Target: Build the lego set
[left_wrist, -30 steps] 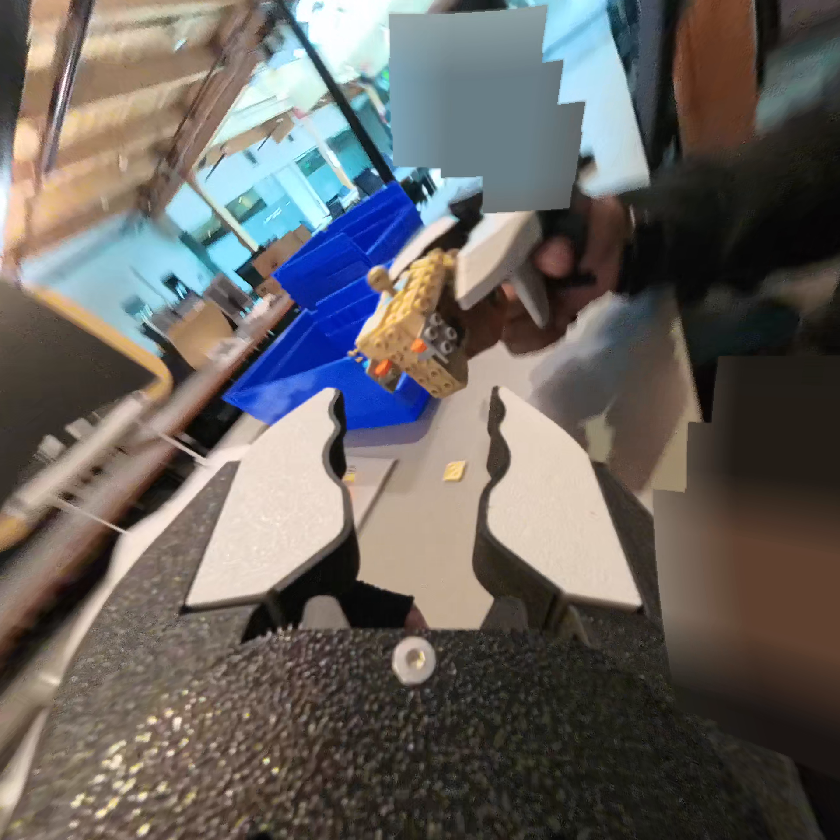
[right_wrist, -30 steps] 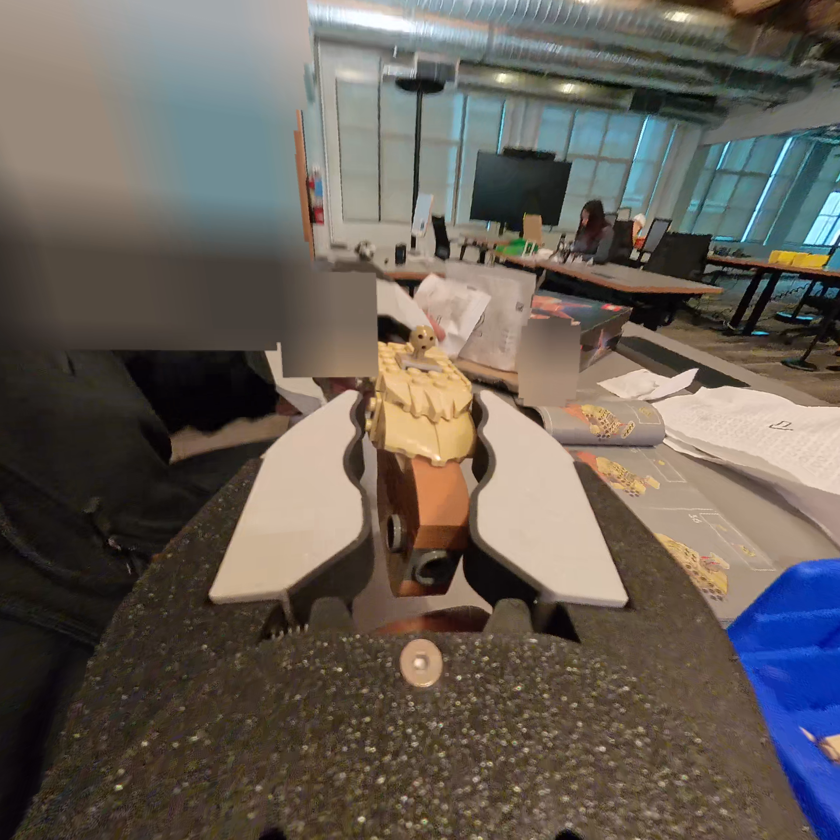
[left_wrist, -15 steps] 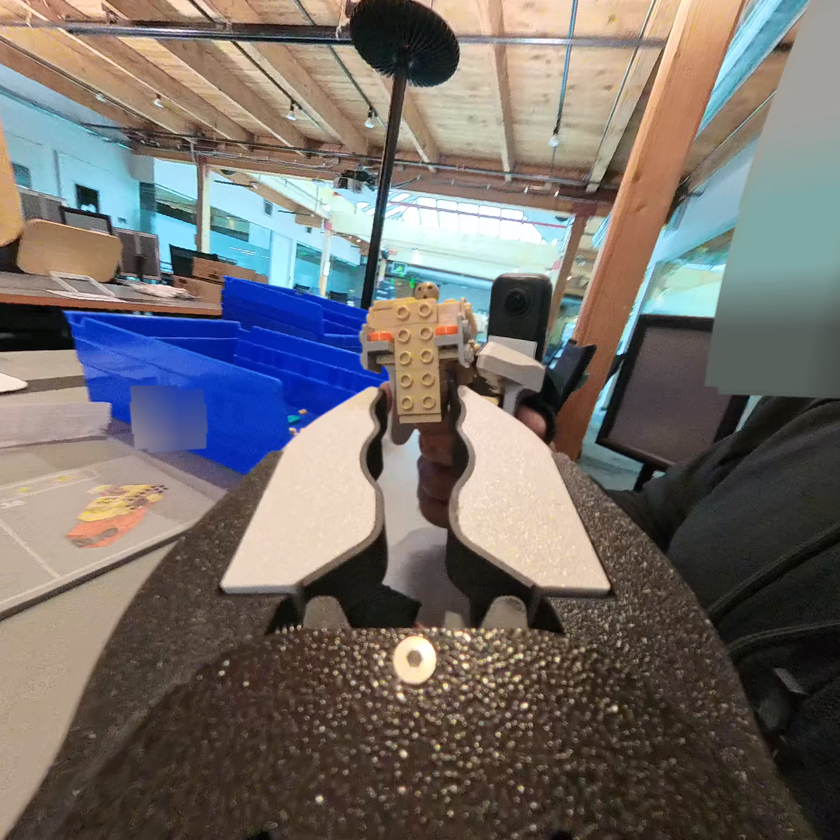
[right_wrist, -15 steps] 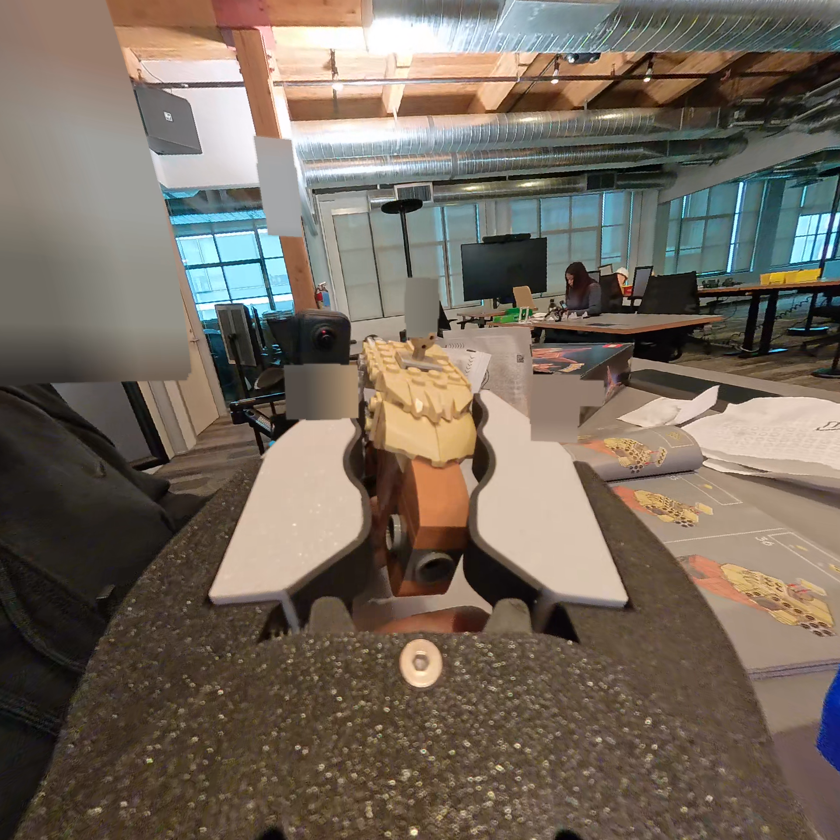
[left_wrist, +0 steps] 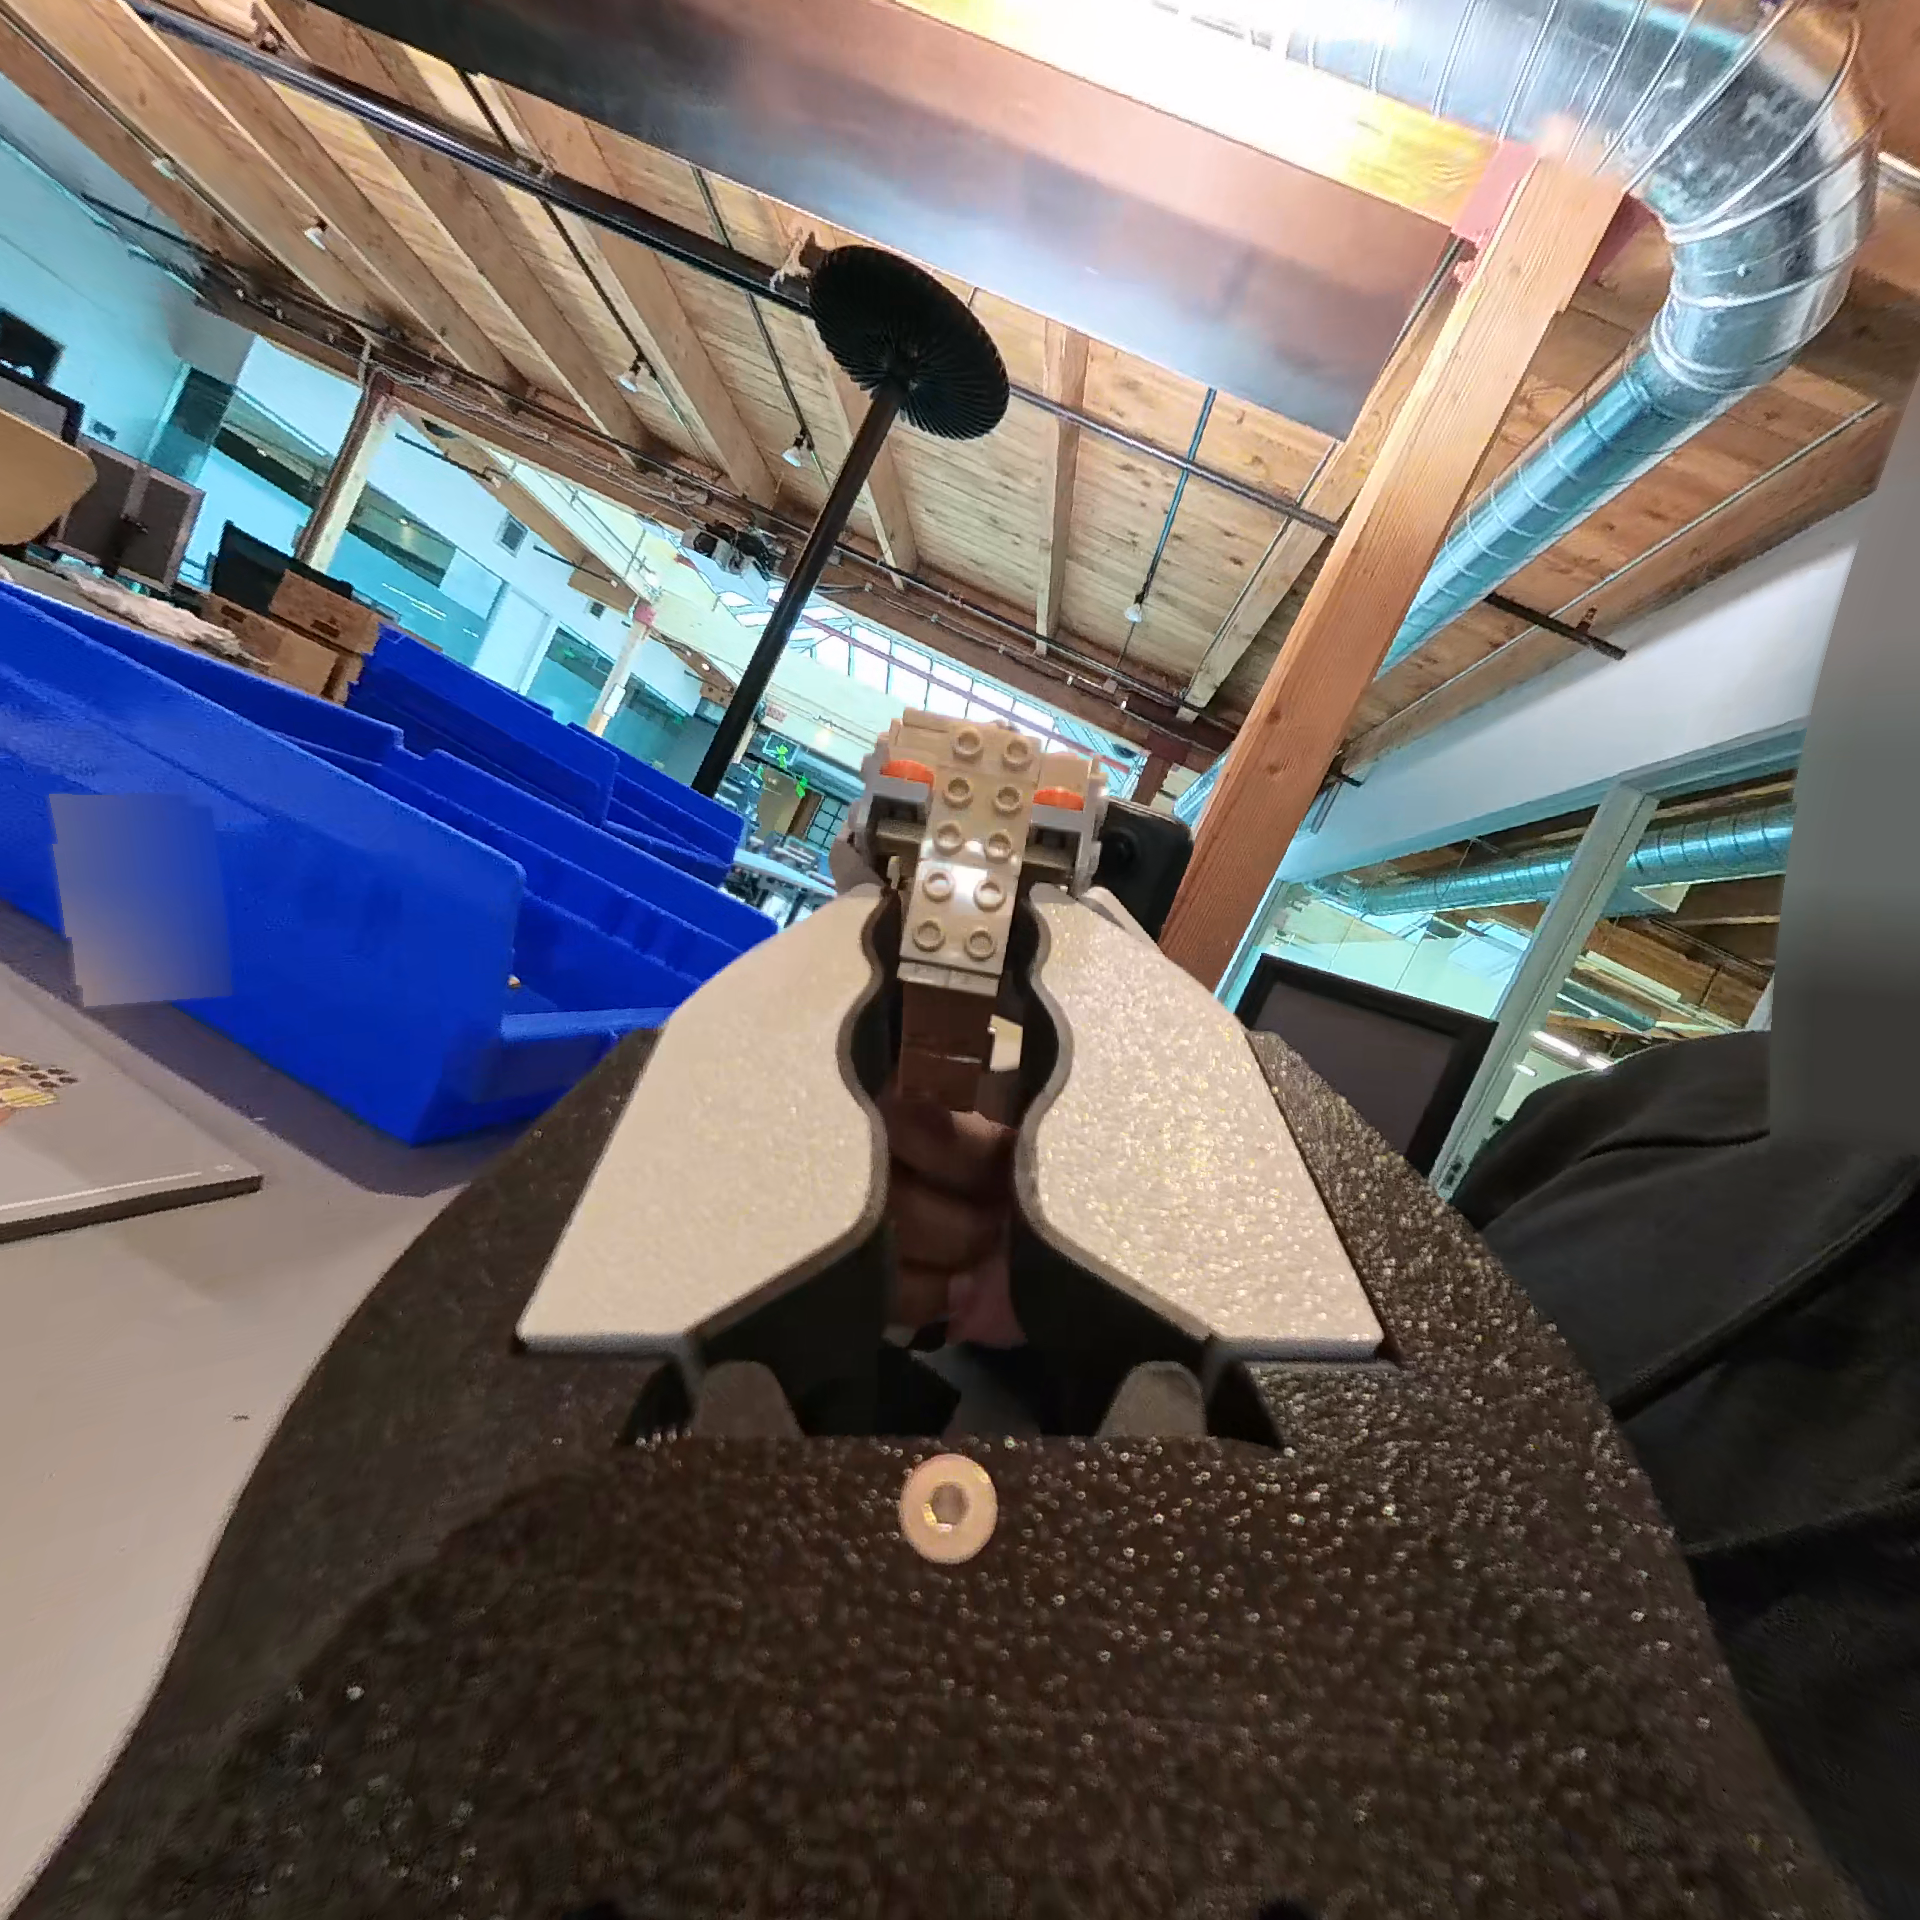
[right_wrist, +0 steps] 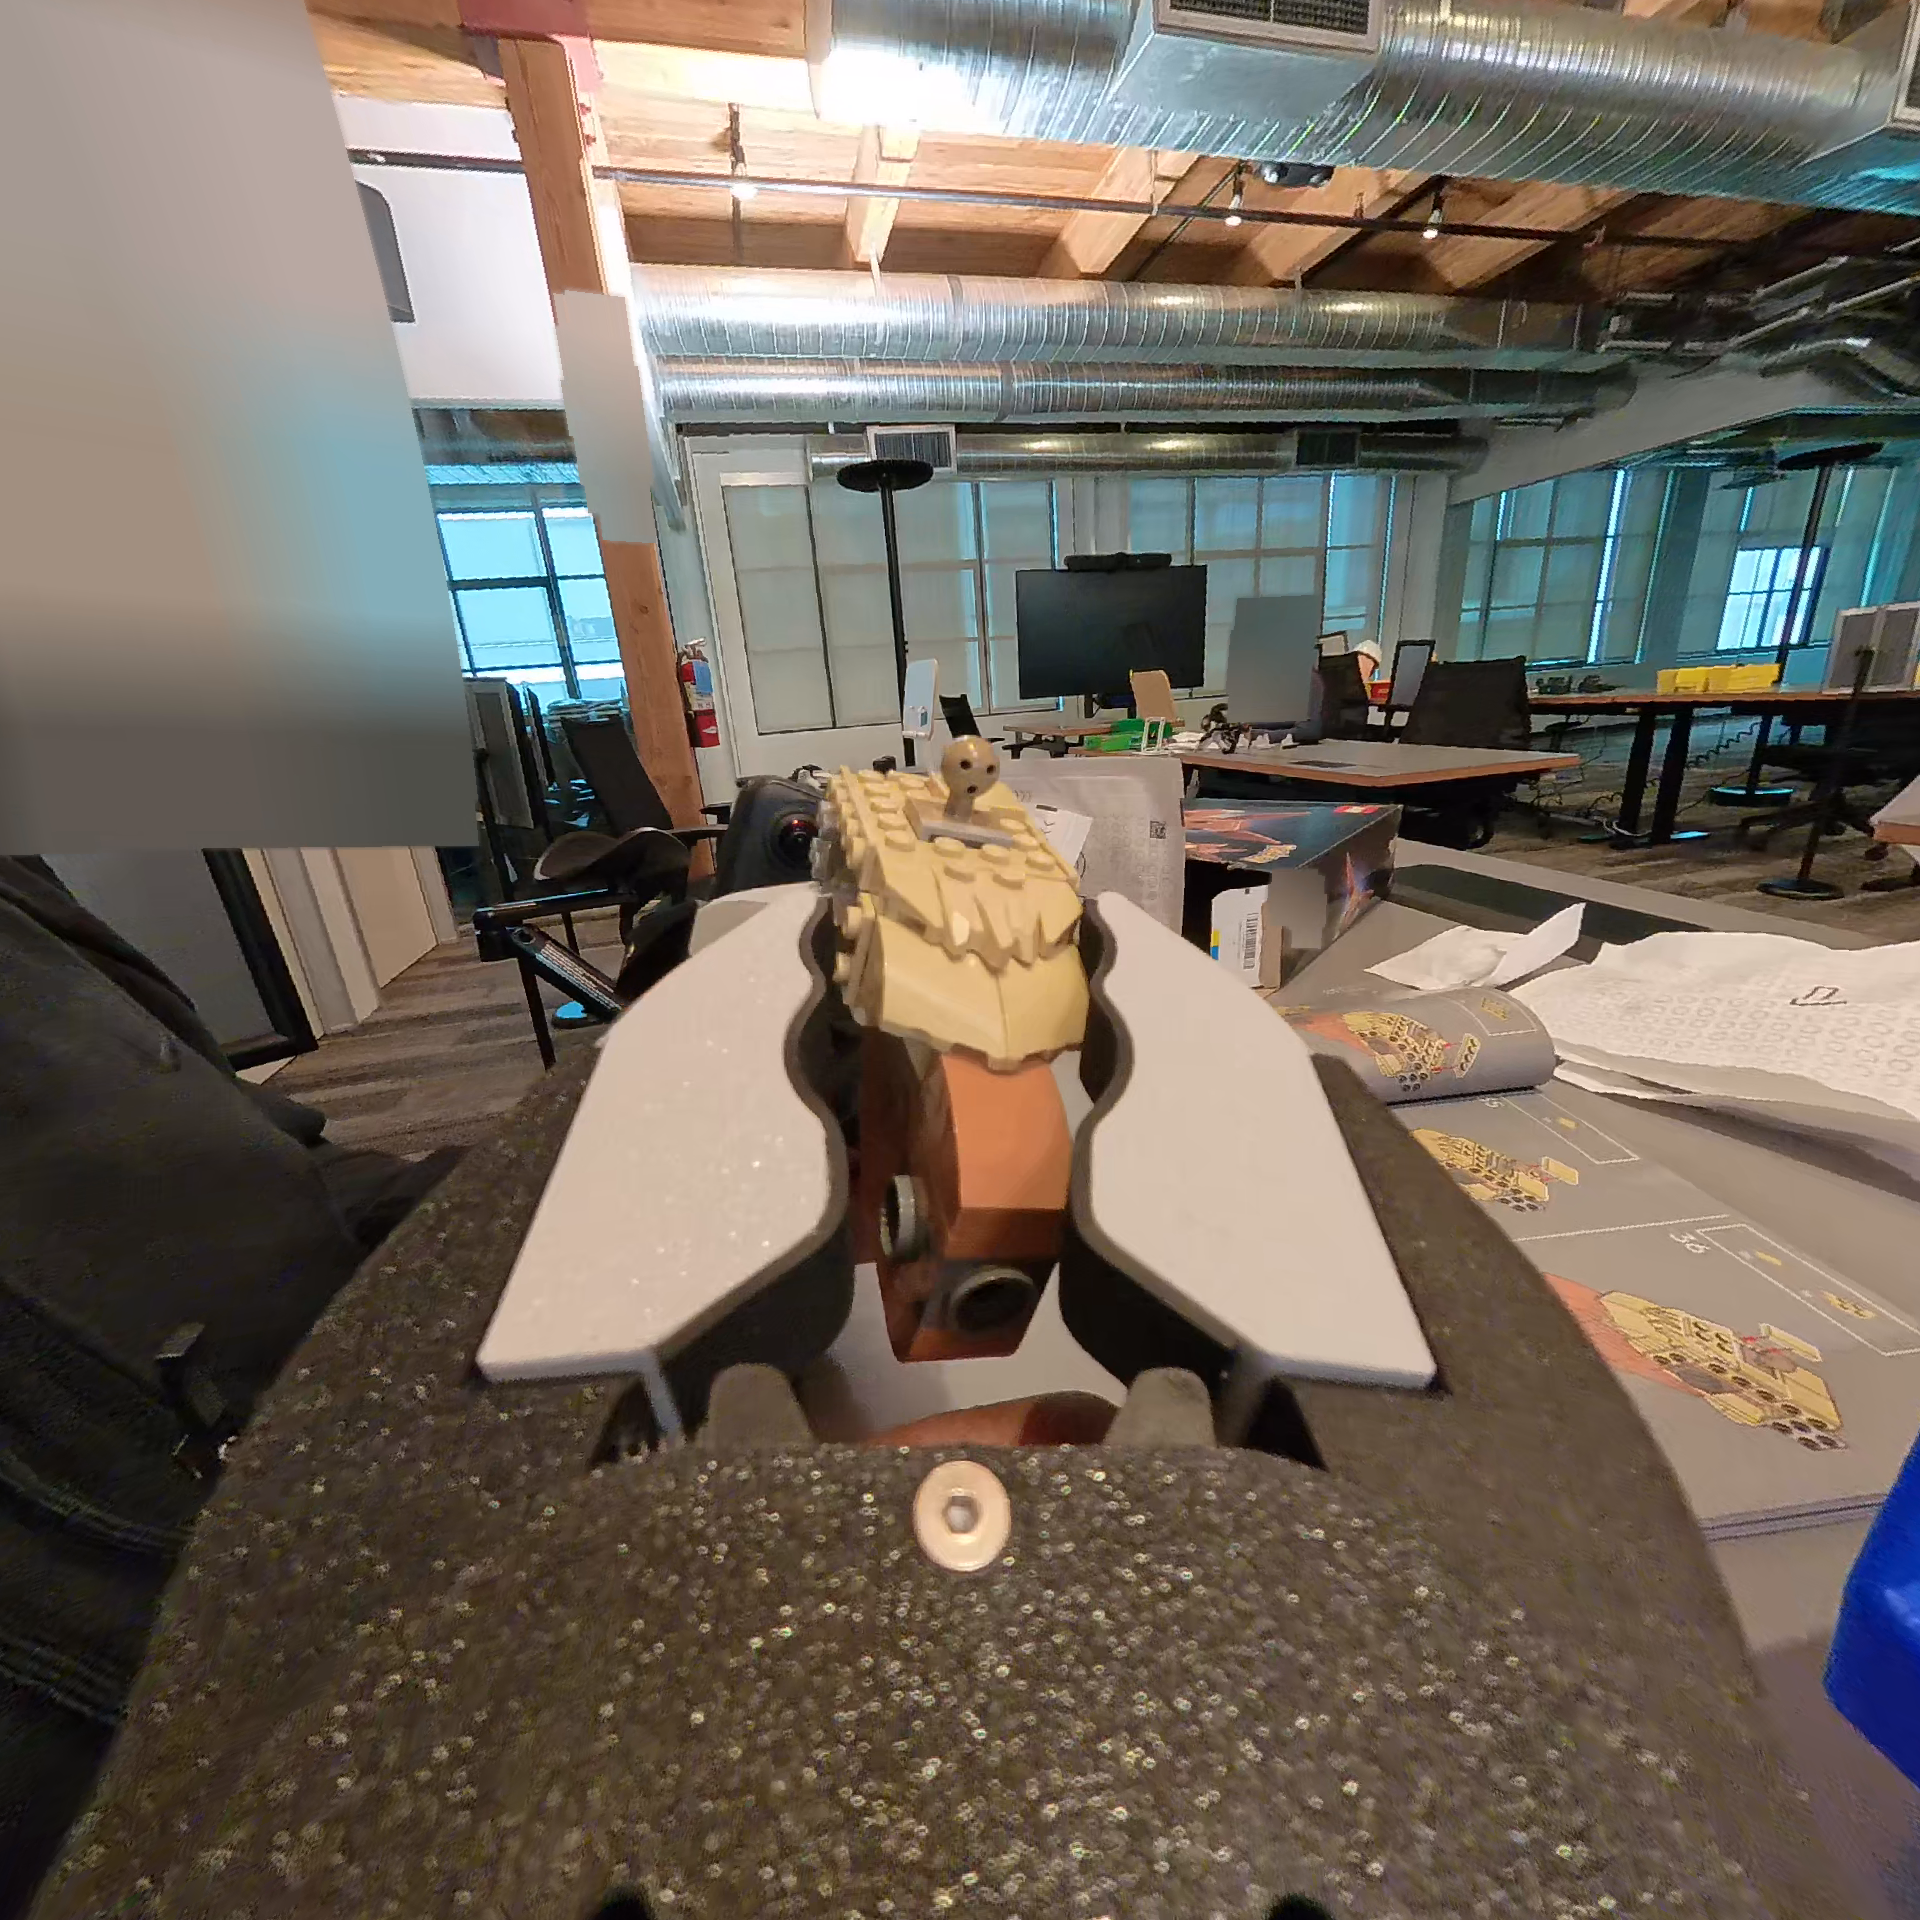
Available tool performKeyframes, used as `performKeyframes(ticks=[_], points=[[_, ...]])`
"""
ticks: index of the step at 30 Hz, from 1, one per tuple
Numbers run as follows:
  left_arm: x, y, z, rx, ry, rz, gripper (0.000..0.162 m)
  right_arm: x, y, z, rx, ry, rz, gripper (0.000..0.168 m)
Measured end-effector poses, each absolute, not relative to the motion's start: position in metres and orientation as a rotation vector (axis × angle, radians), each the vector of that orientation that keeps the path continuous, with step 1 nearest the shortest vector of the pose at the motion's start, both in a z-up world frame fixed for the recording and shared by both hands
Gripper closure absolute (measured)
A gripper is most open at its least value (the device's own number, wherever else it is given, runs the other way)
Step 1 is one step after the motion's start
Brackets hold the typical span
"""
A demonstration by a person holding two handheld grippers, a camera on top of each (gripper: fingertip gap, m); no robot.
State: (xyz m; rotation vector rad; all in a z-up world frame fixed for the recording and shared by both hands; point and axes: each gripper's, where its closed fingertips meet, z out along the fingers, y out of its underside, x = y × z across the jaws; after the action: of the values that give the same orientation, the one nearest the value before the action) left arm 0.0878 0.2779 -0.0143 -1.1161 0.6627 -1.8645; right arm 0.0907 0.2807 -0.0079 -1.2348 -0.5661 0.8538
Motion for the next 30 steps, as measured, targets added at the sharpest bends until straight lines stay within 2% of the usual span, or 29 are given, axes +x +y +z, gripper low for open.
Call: performKeyframes(ticks=[14, 19, 30], points=[[0.071, 0.284, -0.008, -0.995, 0.653, -1.669, 0.145, 0.087, 0.28, -0.022, -1.331, -0.678, 0.781, 0.122], [0.069, 0.284, -0.006, -0.97, 0.658, -1.626, 0.145, 0.088, 0.281, -0.036, -1.416, -0.695, 0.835, 0.131], [0.069, 0.283, -0.005, -0.969, 0.632, -1.653, 0.142, 0.089, 0.28, -0.031, -1.386, -0.558, 0.932, 0.134]])
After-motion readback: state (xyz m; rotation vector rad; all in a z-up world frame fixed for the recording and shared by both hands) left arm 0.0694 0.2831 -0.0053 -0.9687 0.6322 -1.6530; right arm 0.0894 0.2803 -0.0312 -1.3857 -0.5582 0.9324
